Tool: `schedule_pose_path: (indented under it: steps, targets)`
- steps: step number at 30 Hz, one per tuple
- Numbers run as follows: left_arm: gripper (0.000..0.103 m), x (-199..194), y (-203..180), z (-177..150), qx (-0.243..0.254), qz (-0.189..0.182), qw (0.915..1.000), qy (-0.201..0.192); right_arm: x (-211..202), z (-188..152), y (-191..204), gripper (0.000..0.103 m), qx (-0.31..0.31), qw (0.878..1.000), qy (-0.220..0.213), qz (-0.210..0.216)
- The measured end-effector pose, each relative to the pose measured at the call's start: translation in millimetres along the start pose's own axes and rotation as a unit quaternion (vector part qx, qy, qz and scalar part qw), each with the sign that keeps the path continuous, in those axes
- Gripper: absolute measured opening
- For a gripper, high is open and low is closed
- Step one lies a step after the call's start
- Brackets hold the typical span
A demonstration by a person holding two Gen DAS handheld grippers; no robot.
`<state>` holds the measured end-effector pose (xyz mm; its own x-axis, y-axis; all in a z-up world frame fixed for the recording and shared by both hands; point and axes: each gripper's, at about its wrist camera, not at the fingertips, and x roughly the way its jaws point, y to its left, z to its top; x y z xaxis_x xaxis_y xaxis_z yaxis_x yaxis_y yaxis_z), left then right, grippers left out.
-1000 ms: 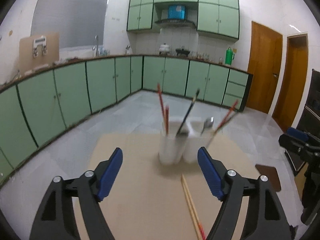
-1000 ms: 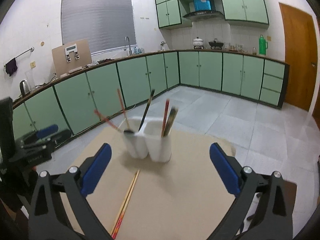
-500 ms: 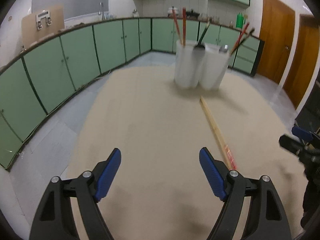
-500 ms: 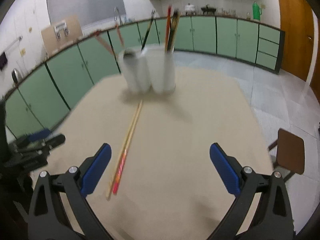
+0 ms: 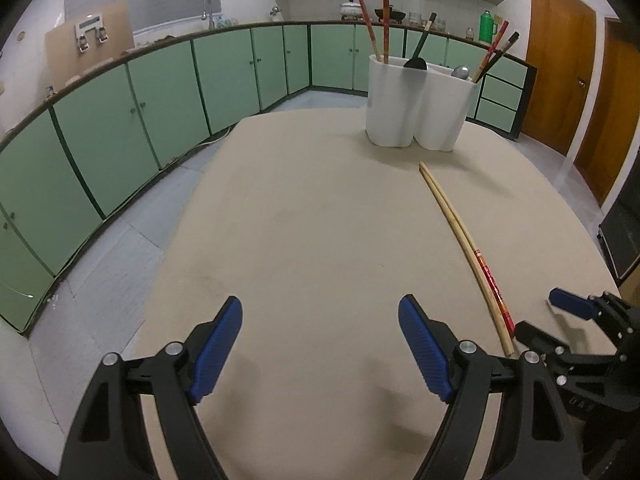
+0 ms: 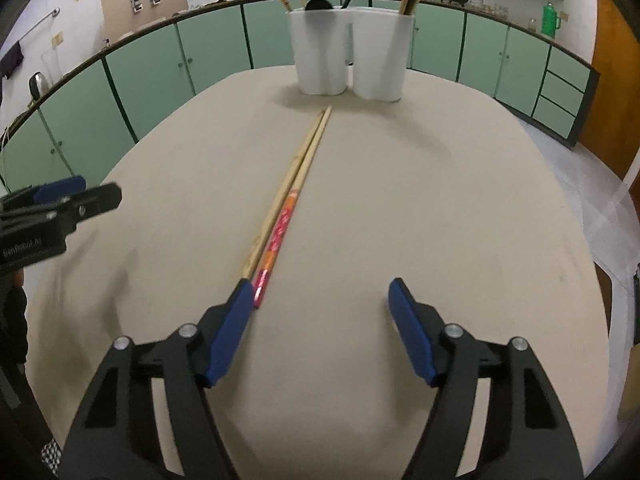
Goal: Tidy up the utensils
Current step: 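Move both open tools back to the last two chopsticks, then grasp the red-patterned chopstick at its end with the right tool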
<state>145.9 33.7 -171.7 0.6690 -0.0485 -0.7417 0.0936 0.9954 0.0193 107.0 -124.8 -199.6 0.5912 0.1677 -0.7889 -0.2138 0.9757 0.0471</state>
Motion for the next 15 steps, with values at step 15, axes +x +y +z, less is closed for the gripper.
schedule_pose_path:
  steps: [15]
  targets:
    - [0.079, 1, 4, -1, -0.012, -0.002, 0.9999, 0.001, 8, 4, 19, 0.047, -0.023, 1.000, 0.000, -0.010]
